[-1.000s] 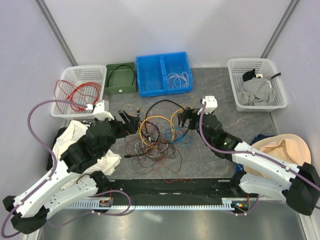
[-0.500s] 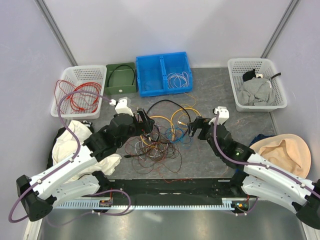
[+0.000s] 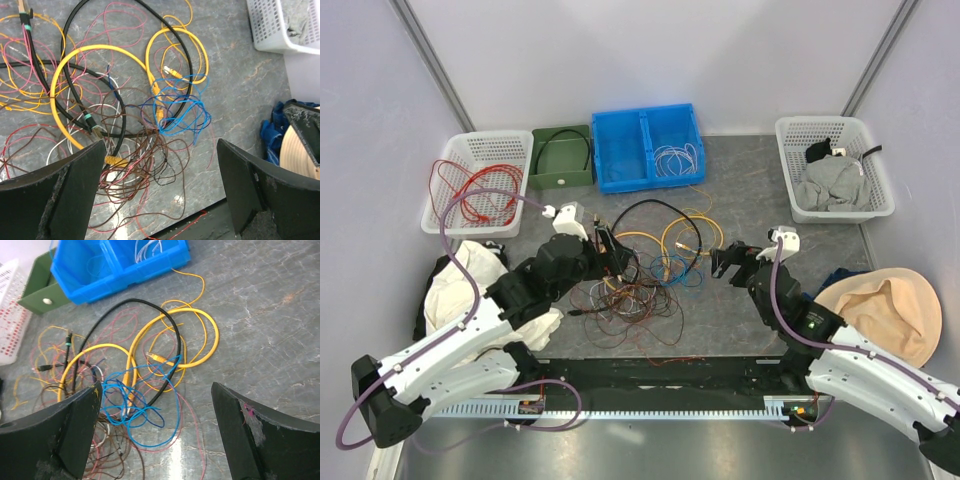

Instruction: Untangle the cables

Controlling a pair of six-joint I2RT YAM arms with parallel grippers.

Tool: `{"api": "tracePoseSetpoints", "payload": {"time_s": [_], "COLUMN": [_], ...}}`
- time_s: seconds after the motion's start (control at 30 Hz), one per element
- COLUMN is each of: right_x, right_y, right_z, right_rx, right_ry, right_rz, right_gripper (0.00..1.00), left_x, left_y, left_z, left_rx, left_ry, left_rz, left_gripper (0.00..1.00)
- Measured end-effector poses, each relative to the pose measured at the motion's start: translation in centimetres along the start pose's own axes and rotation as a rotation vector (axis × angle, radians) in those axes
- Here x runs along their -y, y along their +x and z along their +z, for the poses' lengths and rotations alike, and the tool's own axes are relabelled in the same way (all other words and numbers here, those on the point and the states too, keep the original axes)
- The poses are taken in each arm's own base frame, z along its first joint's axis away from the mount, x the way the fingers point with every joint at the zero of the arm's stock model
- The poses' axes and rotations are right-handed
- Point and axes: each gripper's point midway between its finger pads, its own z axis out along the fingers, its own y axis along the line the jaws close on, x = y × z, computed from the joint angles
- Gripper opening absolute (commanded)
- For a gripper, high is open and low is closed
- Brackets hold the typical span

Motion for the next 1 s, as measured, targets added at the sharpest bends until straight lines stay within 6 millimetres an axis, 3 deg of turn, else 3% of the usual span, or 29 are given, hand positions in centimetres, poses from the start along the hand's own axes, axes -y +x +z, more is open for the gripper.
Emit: {"api": "tracePoseSetpoints", "payload": {"time_s": [0.17, 0.37, 0.57, 0.67, 0.83, 1.0], "right_x": [0.6, 2.6, 2.9, 0.7, -4.4, -6.5], "right_y": [2.2, 7.7, 7.9, 7.6, 7.3, 8.7], "right_z": [1.2, 3.6, 6.1, 6.8, 7.2, 8.0], "right_rx": [-0.052, -0.211, -0.229, -0.226, -0.242, -0.315], "right_ry": [0.043, 0.152, 0.145, 0.045, -0.183, -0.257], "right_rz": [-0.049, -0.189, -0.096, -0.045, -0.012, -0.049], "right_gripper": [0.98, 0.98, 0.91, 0.90, 0.88, 0.80], "left_x": [-0.4, -0.4, -0.2, 0.2, 1.0, 0.6], "left_y": [1.3, 3.4, 3.8, 2.9, -0.4, -0.8], "left_z": [0.9, 2.7, 2.8, 1.9, -0.8, -1.6], "left_rx": [-0.033, -0.108, -0.130, -0.099, 0.021, 0.056], "left_ry": [-0.004, -0.014, 0.000, 0.020, 0.077, 0.083], "left_rz": [0.007, 0.024, 0.025, 0.016, -0.019, -0.029], "left_gripper": [0.99, 0.98, 0.98, 0.97, 0.96, 0.96]}}
